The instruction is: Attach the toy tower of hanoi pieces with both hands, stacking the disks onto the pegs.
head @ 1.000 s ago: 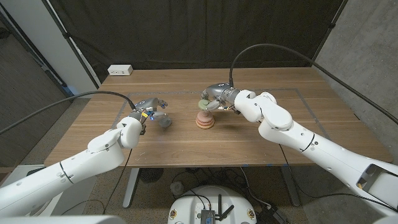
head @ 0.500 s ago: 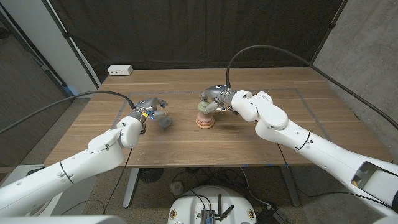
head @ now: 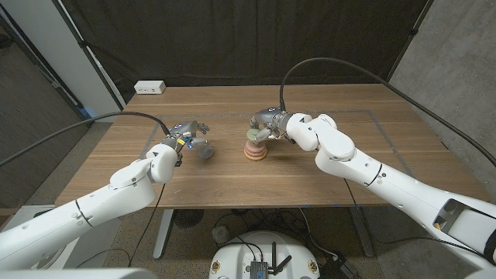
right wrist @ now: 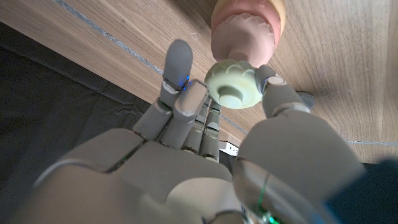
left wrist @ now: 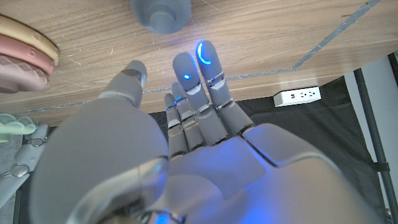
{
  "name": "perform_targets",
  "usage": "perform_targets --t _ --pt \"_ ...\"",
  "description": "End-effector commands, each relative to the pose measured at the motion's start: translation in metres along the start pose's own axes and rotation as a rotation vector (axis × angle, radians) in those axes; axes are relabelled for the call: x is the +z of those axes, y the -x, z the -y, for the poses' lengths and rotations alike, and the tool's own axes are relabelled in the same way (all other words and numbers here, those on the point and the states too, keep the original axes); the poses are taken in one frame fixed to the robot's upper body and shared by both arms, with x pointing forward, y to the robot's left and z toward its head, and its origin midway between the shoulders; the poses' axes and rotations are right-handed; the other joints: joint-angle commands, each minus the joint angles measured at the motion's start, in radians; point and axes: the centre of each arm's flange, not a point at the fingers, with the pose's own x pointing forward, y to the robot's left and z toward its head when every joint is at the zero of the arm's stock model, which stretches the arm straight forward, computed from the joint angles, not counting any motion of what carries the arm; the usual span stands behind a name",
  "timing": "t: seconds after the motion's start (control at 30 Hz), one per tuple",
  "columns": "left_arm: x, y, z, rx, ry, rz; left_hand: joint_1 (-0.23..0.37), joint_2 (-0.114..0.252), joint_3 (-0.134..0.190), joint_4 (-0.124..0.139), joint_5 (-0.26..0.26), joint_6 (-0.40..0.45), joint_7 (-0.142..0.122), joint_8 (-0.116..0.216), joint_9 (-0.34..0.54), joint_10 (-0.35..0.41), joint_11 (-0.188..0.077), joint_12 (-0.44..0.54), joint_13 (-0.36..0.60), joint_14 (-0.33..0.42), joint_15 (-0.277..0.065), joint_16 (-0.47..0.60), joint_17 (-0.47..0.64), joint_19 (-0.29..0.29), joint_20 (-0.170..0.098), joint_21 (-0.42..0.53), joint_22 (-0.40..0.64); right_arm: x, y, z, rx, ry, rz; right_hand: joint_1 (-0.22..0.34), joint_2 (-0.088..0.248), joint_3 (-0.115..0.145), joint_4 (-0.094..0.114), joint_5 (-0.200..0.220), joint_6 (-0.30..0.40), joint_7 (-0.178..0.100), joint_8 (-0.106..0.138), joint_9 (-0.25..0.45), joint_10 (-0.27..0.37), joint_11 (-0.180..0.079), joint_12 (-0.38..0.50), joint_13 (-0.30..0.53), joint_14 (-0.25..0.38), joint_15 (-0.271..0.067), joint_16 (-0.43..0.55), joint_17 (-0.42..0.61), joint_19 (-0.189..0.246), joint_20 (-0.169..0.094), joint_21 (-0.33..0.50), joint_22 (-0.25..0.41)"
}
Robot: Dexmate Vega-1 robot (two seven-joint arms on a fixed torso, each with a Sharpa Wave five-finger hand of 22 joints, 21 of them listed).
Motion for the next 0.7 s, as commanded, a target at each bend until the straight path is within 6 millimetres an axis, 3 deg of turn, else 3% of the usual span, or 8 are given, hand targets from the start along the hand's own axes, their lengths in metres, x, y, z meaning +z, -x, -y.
perform_targets --t 0.03,0.7 --pt "-0.0005 -0.0019 -0.0007 -0.005 -0.005 0.001 0.01 0.002 0.003 -0.002 0.0 0.008 0.0 0.0 0.004 0.009 -0.004 -0.005 0.002 0.009 -0.063 0.003 -0.001 0.006 -0.126 0.007 0.001 0.0033 -0.0073 -0.0046 0.021 0.003 0.006 0.119 0.12 0.019 0.02 0.005 0.035 -0.027 0.002 0.005 0.068 -0.058 0.006 0.002 -0.005 0.0 0.0 0.003 0.001 -0.021 0.007 0.004" --pt "-0.0019 -0.0046 -0.0002 -0.005 0.002 -0.003 0.005 0.002 0.005 0.0 -0.002 0.01 0.0 0.0 0.005 0.012 -0.003 -0.006 0.003 0.01 -0.063 0.005 0.0 0.006 -0.126 0.007 0.0 0.0027 -0.014 -0.0139 0.038 0.004 -0.002 0.119 0.123 0.018 0.022 0.007 0.035 -0.029 0.001 0.007 0.069 -0.063 0.003 0.007 -0.006 0.001 0.0 0.003 -0.004 -0.021 0.005 0.002"
